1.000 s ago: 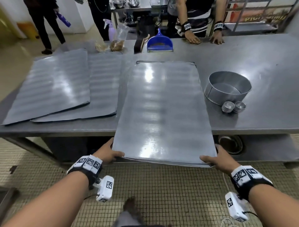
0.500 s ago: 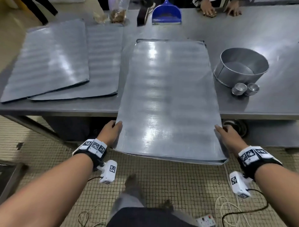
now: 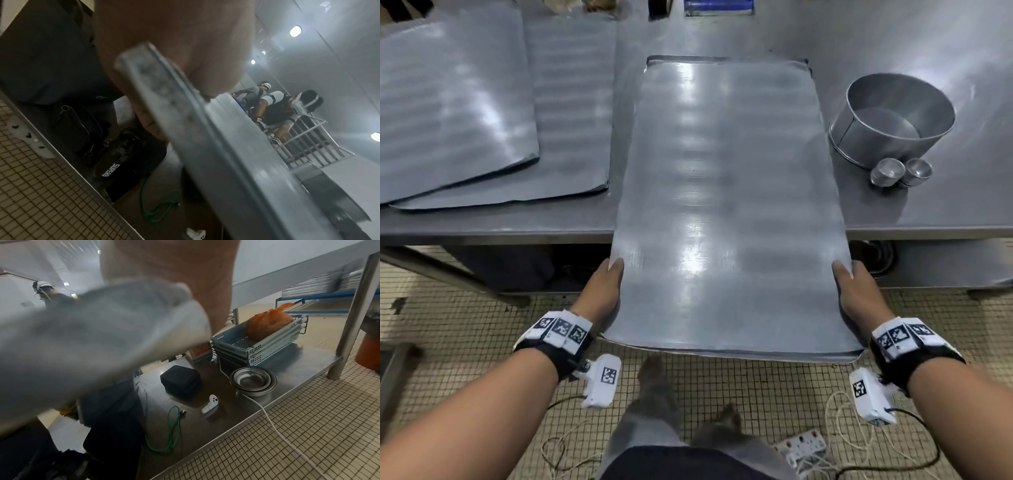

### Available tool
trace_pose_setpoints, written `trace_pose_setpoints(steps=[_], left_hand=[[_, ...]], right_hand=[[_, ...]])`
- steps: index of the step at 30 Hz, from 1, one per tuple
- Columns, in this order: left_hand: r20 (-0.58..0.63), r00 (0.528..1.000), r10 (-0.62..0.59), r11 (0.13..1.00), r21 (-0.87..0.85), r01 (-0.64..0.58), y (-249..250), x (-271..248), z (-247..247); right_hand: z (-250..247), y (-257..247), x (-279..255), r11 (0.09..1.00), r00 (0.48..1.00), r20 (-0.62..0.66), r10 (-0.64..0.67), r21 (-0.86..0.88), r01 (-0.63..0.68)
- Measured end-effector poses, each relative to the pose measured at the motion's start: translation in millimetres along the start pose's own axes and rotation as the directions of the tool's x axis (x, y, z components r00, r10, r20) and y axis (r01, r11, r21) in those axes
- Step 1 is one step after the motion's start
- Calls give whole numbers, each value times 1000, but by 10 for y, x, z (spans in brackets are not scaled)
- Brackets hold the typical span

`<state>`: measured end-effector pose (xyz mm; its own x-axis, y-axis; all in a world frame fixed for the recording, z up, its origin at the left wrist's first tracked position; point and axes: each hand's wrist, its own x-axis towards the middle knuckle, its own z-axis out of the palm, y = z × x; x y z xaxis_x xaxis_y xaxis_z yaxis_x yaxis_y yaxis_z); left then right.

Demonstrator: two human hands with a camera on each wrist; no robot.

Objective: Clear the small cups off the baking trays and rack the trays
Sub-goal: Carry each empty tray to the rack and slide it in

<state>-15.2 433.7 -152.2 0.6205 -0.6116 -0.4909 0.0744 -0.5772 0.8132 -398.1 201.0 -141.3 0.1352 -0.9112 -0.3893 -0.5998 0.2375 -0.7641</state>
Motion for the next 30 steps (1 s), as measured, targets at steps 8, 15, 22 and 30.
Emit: trace_pose_setpoints(steps=[8,15,22,30], left_hand=[[-114,981,159,982,115,-146,223,-27,45],[-182,961,208,970,164,-179,147,11,81],[-181,963,198,979,82,-186,116,-87,35],[-221,941,255,967,53,-250,246,-407,35]], right_hand=[[-100,-30,64,999,999,41,-28,-16,29],[-48,53,10,984,988,-64,-141,-121,133],[-138,56,-184,987,986,-48,-161,-32,159],[-355,-14,-331,973,972,-42,-229,12,230]])
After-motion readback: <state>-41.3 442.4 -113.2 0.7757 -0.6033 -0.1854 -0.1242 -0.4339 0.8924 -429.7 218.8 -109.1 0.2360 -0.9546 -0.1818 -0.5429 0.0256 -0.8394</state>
